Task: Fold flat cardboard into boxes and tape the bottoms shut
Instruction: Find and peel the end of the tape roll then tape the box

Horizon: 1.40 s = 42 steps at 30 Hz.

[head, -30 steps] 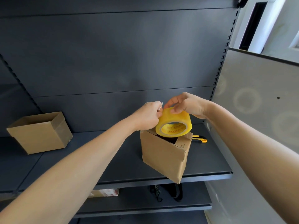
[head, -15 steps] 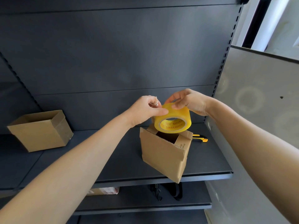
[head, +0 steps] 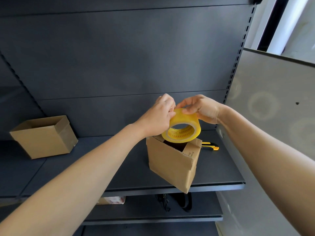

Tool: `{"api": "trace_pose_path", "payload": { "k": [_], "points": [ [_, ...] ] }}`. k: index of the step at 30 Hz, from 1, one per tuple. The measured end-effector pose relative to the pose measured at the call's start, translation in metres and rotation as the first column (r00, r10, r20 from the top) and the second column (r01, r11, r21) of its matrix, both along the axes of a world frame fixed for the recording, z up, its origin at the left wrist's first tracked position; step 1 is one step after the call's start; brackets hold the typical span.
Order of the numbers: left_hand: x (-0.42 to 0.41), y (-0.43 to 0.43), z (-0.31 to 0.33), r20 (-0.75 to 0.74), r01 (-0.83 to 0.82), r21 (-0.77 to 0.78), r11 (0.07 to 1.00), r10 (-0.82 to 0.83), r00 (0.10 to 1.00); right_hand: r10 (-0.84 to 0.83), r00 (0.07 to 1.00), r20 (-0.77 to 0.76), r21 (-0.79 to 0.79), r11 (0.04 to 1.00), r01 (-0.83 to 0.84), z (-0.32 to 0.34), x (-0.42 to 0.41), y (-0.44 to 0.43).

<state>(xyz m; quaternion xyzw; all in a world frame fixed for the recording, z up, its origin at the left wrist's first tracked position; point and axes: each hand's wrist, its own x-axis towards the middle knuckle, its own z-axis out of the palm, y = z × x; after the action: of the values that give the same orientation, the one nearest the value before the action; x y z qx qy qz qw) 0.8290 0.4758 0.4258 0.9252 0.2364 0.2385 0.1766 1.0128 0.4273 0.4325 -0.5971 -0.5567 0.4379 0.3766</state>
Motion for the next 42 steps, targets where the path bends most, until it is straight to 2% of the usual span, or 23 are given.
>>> {"api": "trace_pose_path", "payload": {
  "k": [3,4,7,9,16,22,25,30,33,37,40,42],
  "points": [
    [0.001,-0.004,-0.004,0.057,0.039,0.094,0.995,-0.044,0.997,-0.085,0.996,-0.009,0.013,0.996,0.085,-0.004,0.005,-0.001],
    [0.000,-0.004,-0.005,0.069,0.028,0.046,0.999,-0.031,0.997,-0.092,0.996,-0.004,0.009,0.996,0.092,-0.004,0.007,-0.001],
    [0.002,0.001,-0.001,0.157,-0.036,-0.254,0.967,0.078,0.984,-0.067,0.995,0.070,0.006,0.998,0.067,0.001,0.009,-0.002],
    [0.002,0.005,0.001,0.177,-0.080,-0.327,0.942,0.143,0.974,-0.068,0.991,0.119,0.019,0.998,0.067,0.007,0.008,-0.002],
    [0.010,-0.002,-0.005,0.203,-0.176,-0.263,0.949,0.232,0.951,-0.069,0.967,0.245,0.037,0.997,0.062,0.015,0.006,-0.002],
    [0.010,-0.002,-0.002,0.122,-0.164,-0.211,0.964,0.192,0.974,-0.041,0.964,0.262,0.016,0.999,0.038,0.012,0.003,-0.005],
    [0.009,-0.005,-0.003,0.051,-0.134,-0.164,0.977,0.144,0.988,-0.021,0.977,0.214,0.016,1.000,0.018,0.012,0.002,-0.006],
    [0.006,-0.008,0.000,0.028,-0.050,-0.336,0.941,0.063,0.998,0.046,0.989,0.141,0.031,0.998,-0.051,0.012,0.005,-0.008],
    [0.006,-0.005,0.007,0.016,-0.057,-0.357,0.932,0.067,0.998,0.081,0.990,0.115,0.035,0.996,-0.086,0.010,0.003,-0.007],
    [0.008,-0.003,0.008,0.061,-0.098,-0.317,0.943,0.123,0.991,0.090,0.996,0.023,0.078,0.993,-0.092,0.007,0.001,-0.006],
    [0.010,-0.008,0.004,0.141,-0.112,-0.244,0.963,0.150,0.979,0.000,0.997,0.075,0.159,0.987,-0.012,0.006,-0.003,-0.002],
    [0.013,-0.012,0.005,0.184,-0.086,-0.150,0.985,0.113,0.976,-0.059,0.998,0.022,0.186,0.981,0.054,0.002,-0.005,0.000]
  ]
}}
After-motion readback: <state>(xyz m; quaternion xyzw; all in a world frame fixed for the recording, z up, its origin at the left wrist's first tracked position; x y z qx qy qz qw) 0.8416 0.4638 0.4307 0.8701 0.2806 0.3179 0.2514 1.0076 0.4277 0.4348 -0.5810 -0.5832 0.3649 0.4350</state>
